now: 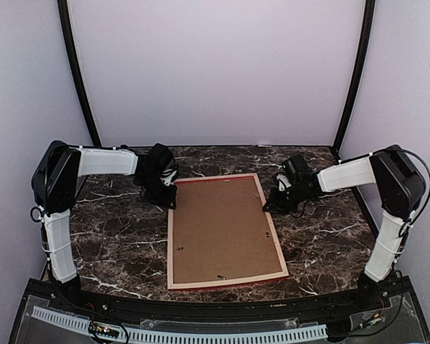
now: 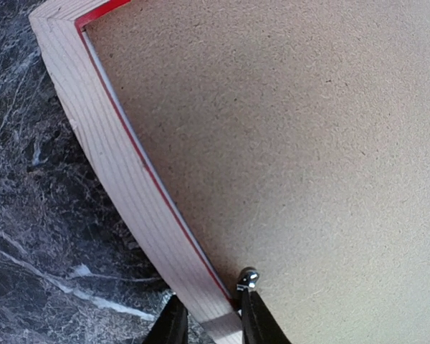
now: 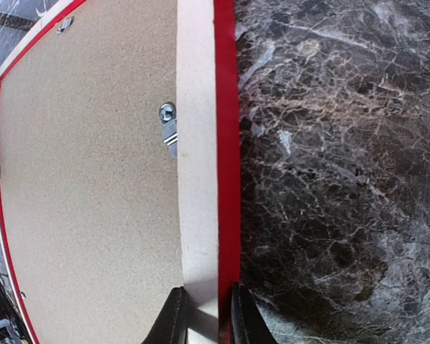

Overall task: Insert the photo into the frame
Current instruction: Press the fastener onto the backboard.

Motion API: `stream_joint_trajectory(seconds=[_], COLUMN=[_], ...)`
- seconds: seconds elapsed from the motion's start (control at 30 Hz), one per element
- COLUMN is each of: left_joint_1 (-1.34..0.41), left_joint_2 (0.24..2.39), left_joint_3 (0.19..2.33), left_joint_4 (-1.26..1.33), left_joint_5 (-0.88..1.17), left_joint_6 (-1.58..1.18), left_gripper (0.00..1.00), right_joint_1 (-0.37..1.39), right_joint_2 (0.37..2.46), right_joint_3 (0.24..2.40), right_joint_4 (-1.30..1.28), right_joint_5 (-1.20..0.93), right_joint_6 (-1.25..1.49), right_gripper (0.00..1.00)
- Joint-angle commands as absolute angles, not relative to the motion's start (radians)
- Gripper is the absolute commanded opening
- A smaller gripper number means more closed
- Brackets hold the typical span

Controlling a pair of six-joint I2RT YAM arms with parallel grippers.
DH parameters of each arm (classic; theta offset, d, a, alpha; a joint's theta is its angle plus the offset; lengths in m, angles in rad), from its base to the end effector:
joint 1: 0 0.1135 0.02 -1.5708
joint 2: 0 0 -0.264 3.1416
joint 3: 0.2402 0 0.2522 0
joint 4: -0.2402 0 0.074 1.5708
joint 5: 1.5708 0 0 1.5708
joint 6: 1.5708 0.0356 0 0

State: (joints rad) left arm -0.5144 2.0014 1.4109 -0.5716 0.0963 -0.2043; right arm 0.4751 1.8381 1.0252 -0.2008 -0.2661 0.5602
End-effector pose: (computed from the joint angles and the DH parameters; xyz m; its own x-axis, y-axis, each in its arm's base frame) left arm 0.3558 -0.2050 0.1664 -0.8884 0.2701 -0.3712 0.3501 0.9217 -0.1670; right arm 0.3149 0.1725 0.1395 -0.9396 0.0932 -0.3293 -0.0775 0.8792 0.4700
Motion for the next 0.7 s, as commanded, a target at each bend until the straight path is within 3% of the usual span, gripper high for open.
stream_joint_trajectory(seconds=[0.0, 0.47, 0.67], left_joint_1=[-0.515, -0.514, -0.514], left_joint_2=[2.000, 1.975, 1.997], left_joint_3=[1.403, 1.425, 1.428], left_joint_4=[-0.586, -0.578, -0.577], left_joint_5=[0.094, 0.154, 0.137], left_joint_6=[-0.168, -0.191, -0.179], left_gripper=[0.21, 0.45, 0.47], right_joint_1=[0.457, 0.456, 0.456], right_joint_2=[1.907, 1.915, 1.913], right_joint_3=[0.959, 0.955, 0.954], right_joint_4=[-0.314, -0.303, -0.306], right_joint_5=[-0.209, -0.219, -0.218], right_joint_6=[0.590, 0.586, 0.583], right_gripper=[0.00, 0.00, 0.00])
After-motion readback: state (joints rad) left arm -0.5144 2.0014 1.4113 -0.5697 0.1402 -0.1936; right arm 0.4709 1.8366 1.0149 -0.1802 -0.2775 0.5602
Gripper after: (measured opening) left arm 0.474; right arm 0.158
